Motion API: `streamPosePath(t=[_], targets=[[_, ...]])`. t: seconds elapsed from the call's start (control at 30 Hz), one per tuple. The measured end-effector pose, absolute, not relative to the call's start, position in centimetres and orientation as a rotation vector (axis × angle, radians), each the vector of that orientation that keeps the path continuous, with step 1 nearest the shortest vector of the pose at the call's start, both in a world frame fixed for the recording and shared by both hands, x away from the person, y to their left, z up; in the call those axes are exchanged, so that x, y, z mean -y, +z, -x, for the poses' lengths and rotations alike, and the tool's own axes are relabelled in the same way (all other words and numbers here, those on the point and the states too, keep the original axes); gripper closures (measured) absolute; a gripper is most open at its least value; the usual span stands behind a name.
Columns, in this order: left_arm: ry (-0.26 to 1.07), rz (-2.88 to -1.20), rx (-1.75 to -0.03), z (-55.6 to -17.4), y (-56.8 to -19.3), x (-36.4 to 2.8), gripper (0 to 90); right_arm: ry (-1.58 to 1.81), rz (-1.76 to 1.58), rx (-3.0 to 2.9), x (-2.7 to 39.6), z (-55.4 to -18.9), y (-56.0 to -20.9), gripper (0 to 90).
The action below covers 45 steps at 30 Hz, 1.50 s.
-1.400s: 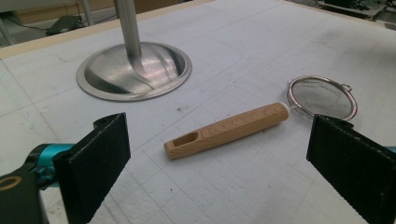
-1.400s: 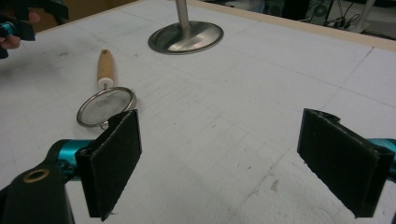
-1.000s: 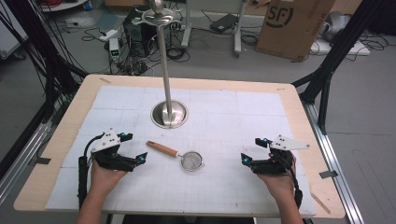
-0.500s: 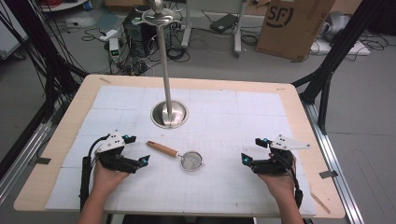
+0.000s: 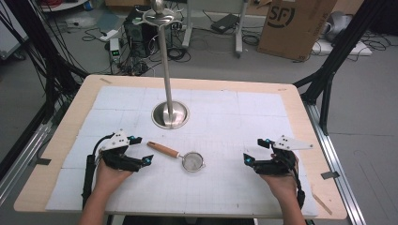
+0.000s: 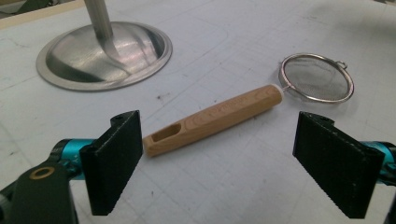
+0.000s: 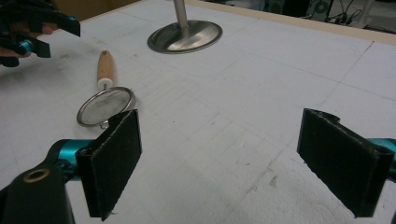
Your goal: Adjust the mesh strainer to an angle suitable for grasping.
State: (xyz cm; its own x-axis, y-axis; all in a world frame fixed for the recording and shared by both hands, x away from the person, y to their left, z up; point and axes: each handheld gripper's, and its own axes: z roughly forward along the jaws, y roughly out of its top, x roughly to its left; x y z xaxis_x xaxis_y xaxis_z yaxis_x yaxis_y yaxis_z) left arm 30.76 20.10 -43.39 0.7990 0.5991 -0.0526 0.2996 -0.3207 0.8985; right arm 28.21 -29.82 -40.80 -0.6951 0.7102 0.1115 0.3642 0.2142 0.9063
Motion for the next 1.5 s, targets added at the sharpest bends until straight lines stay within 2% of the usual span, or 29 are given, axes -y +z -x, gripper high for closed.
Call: streamPosePath(t=[0.2, 0.43, 0.73, 0.8, 0.97, 1.07, 1.23, 1.5], targets=[[0.315, -1.963, -0.631, -32.3, -43.1, -18.2, 20.6, 1.482, -1.007, -2.161, 30.0, -28.1, -40.7, 12.8], [0.284, -2.099, -0.582, -34.2, -43.5, -15.8, 21.6, 1.474, -0.999, -2.175, 29.8, -28.1, -40.8, 13.1], [0.255, -2.144, -0.609, -35.3, -44.5, -15.8, 22.9, 1.476, -1.002, -2.179, 29.8, -28.3, -40.8, 13.6], [0.215, -2.183, -0.632, -35.6, -45.1, -15.8, 26.0, 1.471, -1.002, -2.188, 29.7, -28.3, -40.9, 13.6], [0.231, -2.206, -0.618, -35.3, -45.0, -15.6, 26.6, 1.473, -1.006, -2.180, 29.8, -28.3, -40.9, 13.6], [0.211, -2.213, -0.620, -35.0, -44.8, -15.8, 32.1, 1.470, -1.007, -2.181, 29.8, -28.2, -40.8, 13.6], [0.151, -2.223, -0.594, -34.6, -44.4, -16.0, 50.1, 1.471, -1.005, -2.182, 29.8, -28.2, -40.8, 13.7], [0.113, -2.259, -0.525, -33.6, -44.0, -15.6, 59.5, 1.474, -1.005, -2.180, 29.8, -28.2, -40.8, 13.8]])
